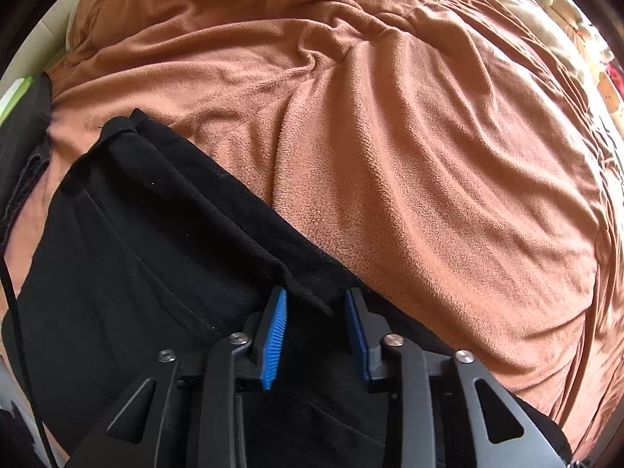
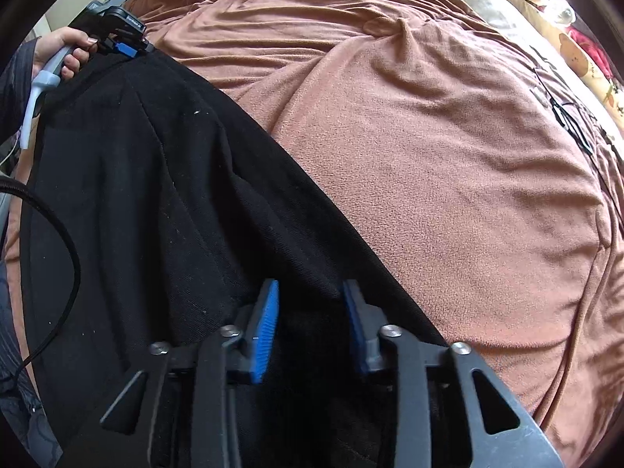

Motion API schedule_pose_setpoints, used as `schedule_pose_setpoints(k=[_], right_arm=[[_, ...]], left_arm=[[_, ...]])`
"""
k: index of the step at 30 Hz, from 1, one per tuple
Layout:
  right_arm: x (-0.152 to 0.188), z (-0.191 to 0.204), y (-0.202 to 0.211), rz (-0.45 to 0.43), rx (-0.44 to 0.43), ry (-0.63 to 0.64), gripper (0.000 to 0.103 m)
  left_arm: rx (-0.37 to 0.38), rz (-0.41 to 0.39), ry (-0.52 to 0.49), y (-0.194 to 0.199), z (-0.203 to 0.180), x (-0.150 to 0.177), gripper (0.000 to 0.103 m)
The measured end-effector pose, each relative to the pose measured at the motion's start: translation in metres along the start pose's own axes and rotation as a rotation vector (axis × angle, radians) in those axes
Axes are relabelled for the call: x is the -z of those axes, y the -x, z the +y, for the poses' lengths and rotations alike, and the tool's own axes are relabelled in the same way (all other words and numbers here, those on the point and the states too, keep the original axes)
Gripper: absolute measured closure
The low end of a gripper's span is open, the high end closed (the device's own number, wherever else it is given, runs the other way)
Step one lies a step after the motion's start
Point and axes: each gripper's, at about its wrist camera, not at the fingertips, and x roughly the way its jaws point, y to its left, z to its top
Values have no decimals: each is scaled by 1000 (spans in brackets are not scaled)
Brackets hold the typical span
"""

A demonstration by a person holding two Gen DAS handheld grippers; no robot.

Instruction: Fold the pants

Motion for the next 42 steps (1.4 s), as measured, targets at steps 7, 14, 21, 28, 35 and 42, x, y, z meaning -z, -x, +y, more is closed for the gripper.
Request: schedule_pose_setpoints(k=[7, 14, 21, 28, 35, 42], right_arm=[[7, 4, 23, -78, 46, -19, 103], [2, 6, 31, -104, 113, -30, 103], [-7, 9, 18, -84, 176, -60, 103], [-13, 7, -11, -32, 196, -112, 103], [-6, -9, 10, -66, 200, -282, 83], [53, -30, 80, -84, 282, -377, 71]], left_arm=[[112, -57, 47, 14, 22, 4, 102], [169, -105, 68, 29, 30, -3, 102], [164, -84, 75, 14, 31, -13, 102], [148, -90, 48, 3, 27, -7, 98], [206, -98, -12, 15, 19, -9, 42], [236, -157, -48, 41, 28, -1, 28]])
